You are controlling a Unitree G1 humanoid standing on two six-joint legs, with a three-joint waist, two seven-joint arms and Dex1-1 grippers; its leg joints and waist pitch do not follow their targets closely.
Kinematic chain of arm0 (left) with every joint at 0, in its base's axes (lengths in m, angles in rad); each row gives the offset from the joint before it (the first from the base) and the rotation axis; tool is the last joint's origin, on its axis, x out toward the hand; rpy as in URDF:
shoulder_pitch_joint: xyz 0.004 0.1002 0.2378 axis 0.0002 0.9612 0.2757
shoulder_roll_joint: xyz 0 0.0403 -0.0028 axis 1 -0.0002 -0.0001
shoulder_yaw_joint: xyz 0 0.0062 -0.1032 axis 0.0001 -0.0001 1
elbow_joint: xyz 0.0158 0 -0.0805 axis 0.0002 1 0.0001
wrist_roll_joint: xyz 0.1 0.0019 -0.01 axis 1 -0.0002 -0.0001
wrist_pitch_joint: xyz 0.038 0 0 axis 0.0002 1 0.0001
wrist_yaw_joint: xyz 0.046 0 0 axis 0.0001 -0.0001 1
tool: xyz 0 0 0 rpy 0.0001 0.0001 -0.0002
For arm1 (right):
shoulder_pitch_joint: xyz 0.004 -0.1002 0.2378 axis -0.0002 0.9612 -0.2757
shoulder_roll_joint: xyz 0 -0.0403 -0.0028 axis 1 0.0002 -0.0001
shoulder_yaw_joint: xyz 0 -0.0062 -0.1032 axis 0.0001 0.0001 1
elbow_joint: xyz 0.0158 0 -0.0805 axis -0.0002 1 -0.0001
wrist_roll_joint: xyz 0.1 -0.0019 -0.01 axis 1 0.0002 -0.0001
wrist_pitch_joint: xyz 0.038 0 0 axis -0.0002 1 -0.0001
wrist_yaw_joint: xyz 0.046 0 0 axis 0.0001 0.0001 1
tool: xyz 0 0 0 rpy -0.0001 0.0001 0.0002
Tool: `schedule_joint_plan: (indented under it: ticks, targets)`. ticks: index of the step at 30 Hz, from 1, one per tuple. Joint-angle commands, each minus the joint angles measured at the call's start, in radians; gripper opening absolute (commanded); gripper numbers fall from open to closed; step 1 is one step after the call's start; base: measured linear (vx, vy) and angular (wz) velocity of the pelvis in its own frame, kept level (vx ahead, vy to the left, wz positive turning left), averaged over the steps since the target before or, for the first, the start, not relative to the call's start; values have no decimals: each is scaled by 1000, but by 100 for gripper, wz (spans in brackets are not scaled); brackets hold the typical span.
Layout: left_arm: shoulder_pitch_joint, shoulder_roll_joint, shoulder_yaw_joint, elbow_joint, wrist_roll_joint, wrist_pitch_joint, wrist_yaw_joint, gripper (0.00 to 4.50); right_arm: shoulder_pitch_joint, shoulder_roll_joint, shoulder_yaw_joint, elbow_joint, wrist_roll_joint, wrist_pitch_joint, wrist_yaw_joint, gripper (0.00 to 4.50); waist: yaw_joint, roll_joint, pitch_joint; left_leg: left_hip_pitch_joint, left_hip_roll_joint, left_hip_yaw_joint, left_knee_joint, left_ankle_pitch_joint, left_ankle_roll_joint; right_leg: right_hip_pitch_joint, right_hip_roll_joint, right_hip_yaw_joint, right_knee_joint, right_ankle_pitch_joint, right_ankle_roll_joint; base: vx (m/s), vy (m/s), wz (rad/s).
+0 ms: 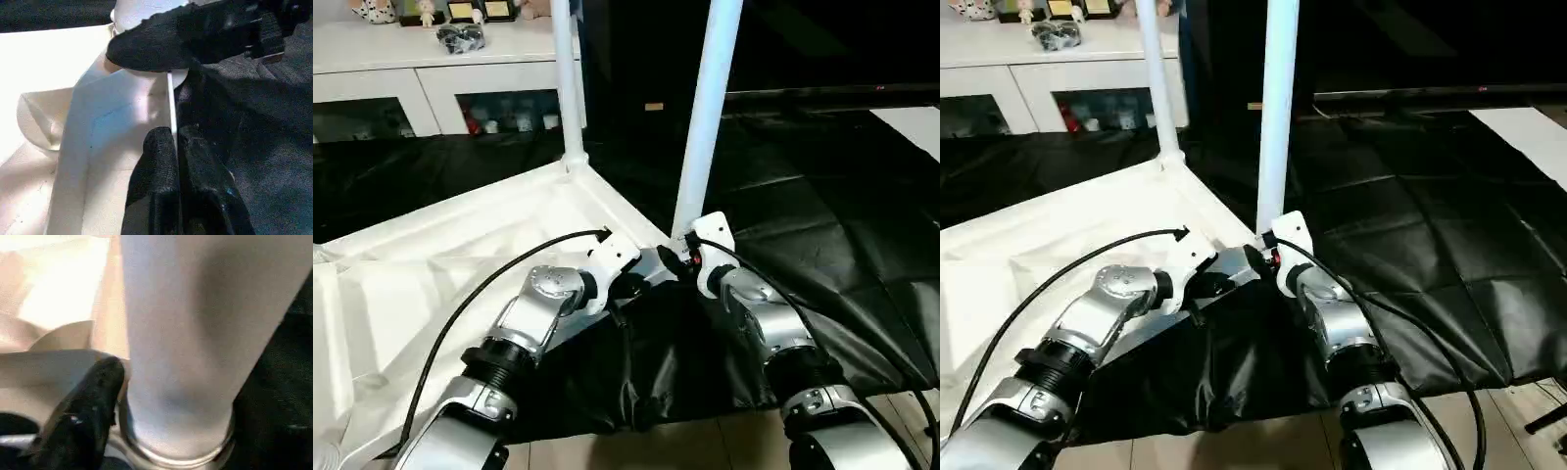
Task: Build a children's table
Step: Rotate leg to tighten
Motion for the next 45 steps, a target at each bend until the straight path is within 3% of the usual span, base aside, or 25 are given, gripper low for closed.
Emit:
schedule_joint_plan:
  ticks: [1,4,8,10,14,15,16,19,25,33,36,39,45]
  targets:
    - [6,-16,-25,-55,-53,-76,-68,0,24,20,70,-35,37,6,150,383,0,-22,-50,22,83,-59,-77,-356,16,15,-108,59,-93,-435,-177,0,0,0]
    - [25,8,-25,-76,-72,-99,-131,0,44,-35,95,-59,24,-13,230,407,13,-20,-51,17,87,-56,-78,-315,36,20,-107,60,-87,-403,-180,0,0,0]
    - [56,57,-34,-119,-104,-121,-249,0,95,-153,151,-136,17,-38,427,407,22,-14,-54,26,89,-50,-76,-302,42,14,-103,63,-85,-377,-193,0,0,0]
    - [64,75,-39,-132,-109,-122,-284,0,113,-193,165,-166,21,-43,495,407,27,-16,-55,17,91,-51,-78,-273,54,26,-103,62,-77,-334,-201,0,0,0]
    - [77,119,-42,-150,-125,-129,-368,0,146,-279,197,-225,48,-24,667,407,43,-13,-58,21,93,-45,-75,-236,73,24,-99,60,-72,-285,-217,0,0,0]
    - [77,124,-42,-150,-128,-127,-382,0,145,-284,199,-228,54,-18,680,407,45,-12,-57,16,92,-45,-75,-228,76,27,-99,59,-70,-283,-217,0,0,0]
    - [77,129,-42,-150,-132,-125,-394,0,144,-290,201,-230,58,-14,692,381,45,-12,-59,15,92,-46,-75,-223,76,28,-99,59,-69,-281,-218,0,0,0]
    - [79,146,-45,-153,-132,-127,-418,0,144,-304,212,-237,53,-18,718,372,47,-11,-58,17,93,-47,-76,-229,67,26,-99,58,-71,-299,-216,0,0,0]
    - [70,167,-49,-153,-141,-120,-469,0,135,-326,218,-247,59,0,763,309,49,-5,-55,22,94,-49,-79,-275,41,24,-98,58,-76,-348,-208,0,0,0]
    - [61,159,-45,-133,-135,-137,-456,0,142,-317,221,-246,39,-11,739,268,54,-4,-58,22,94,-48,-79,-263,35,25,-98,59,-73,-305,-217,0,0,0]
    - [49,137,-34,-106,-117,-146,-385,0,150,-278,196,-239,42,4,657,267,51,-4,-56,24,93,-49,-80,-276,30,23,-97,59,-75,-320,-215,0,0,0]
    - [23,87,-14,-74,-95,-129,-282,0,145,-197,147,-187,25,12,456,266,42,-7,-53,25,91,-54,-81,-306,7,20,-101,59,-81,-386,-199,0,0,0]
    - [-21,-1,-4,-32,-64,-102,-128,0,105,-63,89,-99,22,43,205,265,11,0,-52,27,86,-61,-83,-368,-20,15,-101,56,-88,-428,-189,0,0,0]
